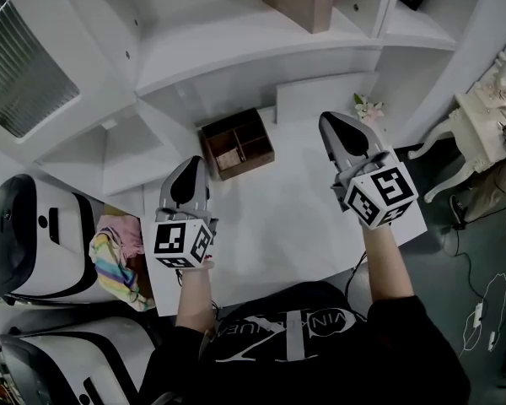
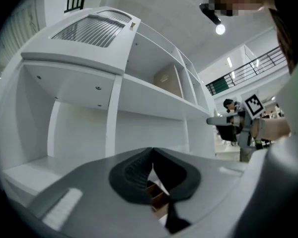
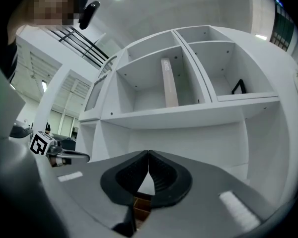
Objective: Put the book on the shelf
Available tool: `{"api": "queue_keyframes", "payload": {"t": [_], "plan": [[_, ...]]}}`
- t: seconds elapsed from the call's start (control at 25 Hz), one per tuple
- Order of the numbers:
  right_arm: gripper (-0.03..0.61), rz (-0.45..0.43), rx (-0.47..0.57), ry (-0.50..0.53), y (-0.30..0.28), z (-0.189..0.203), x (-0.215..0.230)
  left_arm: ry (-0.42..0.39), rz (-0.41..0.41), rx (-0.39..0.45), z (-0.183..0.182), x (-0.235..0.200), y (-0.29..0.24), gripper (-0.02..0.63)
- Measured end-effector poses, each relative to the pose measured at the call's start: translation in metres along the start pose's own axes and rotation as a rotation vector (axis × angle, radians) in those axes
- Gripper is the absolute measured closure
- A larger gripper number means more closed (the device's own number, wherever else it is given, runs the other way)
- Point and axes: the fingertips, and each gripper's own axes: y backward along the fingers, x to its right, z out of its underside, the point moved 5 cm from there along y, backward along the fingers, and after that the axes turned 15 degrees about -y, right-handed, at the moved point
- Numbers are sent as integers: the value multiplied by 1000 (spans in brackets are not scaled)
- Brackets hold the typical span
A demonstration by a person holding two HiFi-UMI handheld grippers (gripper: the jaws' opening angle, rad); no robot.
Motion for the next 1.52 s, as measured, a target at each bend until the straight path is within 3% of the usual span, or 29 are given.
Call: {"api": "queue_keyframes", "payload": {"t": [0.68, 1.52], "plan": [[571, 0, -63, -88, 20, 62, 9, 21, -34, -29, 20, 1, 13, 614], [572, 2, -75, -140, 23, 84, 13, 29, -76, -46, 35, -1, 26, 614]]}}
